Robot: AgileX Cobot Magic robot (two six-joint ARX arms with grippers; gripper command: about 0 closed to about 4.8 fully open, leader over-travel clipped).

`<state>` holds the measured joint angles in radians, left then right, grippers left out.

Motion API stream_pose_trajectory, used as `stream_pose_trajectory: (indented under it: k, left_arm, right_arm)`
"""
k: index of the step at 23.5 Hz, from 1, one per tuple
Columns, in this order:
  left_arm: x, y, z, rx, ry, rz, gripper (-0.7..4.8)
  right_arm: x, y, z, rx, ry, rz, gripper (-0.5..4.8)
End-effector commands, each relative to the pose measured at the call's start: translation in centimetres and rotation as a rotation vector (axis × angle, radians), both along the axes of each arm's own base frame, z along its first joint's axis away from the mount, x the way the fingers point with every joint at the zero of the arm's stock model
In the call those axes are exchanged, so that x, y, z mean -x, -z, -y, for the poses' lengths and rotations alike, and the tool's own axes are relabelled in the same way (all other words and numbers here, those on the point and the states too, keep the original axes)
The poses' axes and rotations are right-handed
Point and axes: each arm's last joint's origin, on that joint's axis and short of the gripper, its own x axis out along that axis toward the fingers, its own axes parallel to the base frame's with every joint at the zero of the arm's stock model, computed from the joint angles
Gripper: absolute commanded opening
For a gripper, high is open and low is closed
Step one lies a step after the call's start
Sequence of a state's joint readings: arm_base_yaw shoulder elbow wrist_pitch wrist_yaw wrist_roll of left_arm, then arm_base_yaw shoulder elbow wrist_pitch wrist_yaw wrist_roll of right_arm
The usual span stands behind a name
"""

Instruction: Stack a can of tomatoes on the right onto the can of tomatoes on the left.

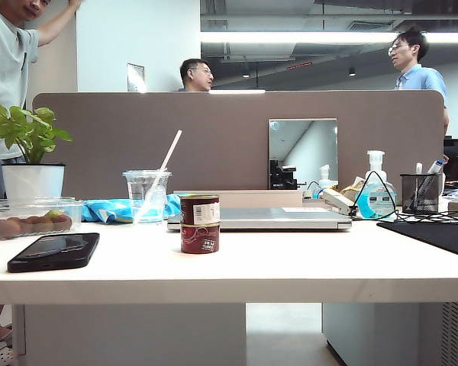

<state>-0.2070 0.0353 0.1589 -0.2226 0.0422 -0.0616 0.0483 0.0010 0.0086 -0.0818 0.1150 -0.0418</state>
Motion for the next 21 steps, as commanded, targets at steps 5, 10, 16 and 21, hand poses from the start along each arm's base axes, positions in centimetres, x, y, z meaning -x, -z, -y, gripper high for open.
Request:
stream_pose_trajectory:
  k: [5, 10, 16, 21]
  left_arm:
    - [0.0, -0.1, 0.0, 0.002, 0.003, 0.010, -0.04]
    - [0.0, -0.1, 0.0, 0.002, 0.003, 0.011, -0.04]
    - [0.2, -0.1, -0.1, -0.001, 0.001, 0.024, -0.04]
    - [-0.4, 1.8, 0.0, -0.009, -0.028, 0.010, -0.04]
  right_arm:
    - [0.0, 0.2, 0.0, -0.001, -0.003, 0.000, -0.08]
    - [0.0, 0.2, 0.0, -0.001, -0.003, 0.000, -0.08]
    - [0.0, 0.2, 0.0, -0.001, -0.003, 0.000, -0.08]
    - [0.0, 0.2, 0.0, 0.000, -0.004, -0.003, -0.08]
